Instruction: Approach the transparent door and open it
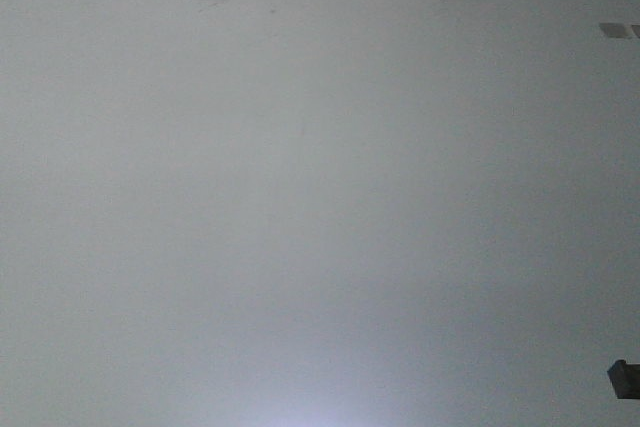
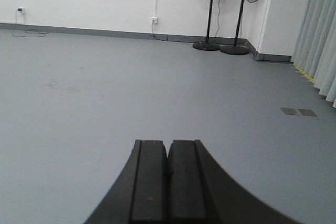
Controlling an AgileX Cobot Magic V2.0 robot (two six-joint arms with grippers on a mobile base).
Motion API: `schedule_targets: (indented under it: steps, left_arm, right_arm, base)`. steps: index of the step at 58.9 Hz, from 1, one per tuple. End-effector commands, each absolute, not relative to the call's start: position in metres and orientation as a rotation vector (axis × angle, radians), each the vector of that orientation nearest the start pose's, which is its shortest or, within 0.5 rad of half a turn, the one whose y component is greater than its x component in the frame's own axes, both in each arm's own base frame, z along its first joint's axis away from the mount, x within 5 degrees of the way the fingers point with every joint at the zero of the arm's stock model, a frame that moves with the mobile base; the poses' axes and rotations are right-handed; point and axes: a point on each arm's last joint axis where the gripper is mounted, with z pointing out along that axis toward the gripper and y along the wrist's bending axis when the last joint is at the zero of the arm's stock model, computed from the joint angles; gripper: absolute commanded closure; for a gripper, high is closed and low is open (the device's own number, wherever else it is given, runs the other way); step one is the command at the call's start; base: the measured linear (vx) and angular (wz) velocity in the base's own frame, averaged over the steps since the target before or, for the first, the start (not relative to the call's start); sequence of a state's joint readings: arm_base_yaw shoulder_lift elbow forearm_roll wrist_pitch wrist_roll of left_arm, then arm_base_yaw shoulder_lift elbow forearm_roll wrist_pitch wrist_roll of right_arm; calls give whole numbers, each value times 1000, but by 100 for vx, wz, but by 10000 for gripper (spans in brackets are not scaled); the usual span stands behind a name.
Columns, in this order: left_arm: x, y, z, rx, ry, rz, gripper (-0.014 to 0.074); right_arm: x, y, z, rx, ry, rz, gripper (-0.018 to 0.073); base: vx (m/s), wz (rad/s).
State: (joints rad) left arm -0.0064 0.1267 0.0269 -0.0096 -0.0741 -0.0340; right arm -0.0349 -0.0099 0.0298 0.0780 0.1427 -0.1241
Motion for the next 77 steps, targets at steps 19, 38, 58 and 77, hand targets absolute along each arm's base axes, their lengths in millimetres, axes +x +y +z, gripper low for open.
schedule_targets:
  steps: [19, 38, 58, 77]
  left_arm:
    - [68, 0, 200, -35, 1520, -47, 602]
    - [68, 0, 200, -35, 1520, -47, 602]
    - [68, 0, 200, -35, 1520, -47, 602]
    - [68, 0, 200, -35, 1520, -47, 602]
  right_arm:
    - [56, -2, 194, -10, 1563, -68, 567]
    - [56, -2, 194, -10, 1563, -68, 567]
    - [56, -2, 194, -10, 1563, -68, 567]
    - [56, -2, 194, -10, 1563, -68, 567]
  base:
    - [18, -14]
    - [25, -11]
    - [35, 0]
    - [44, 13]
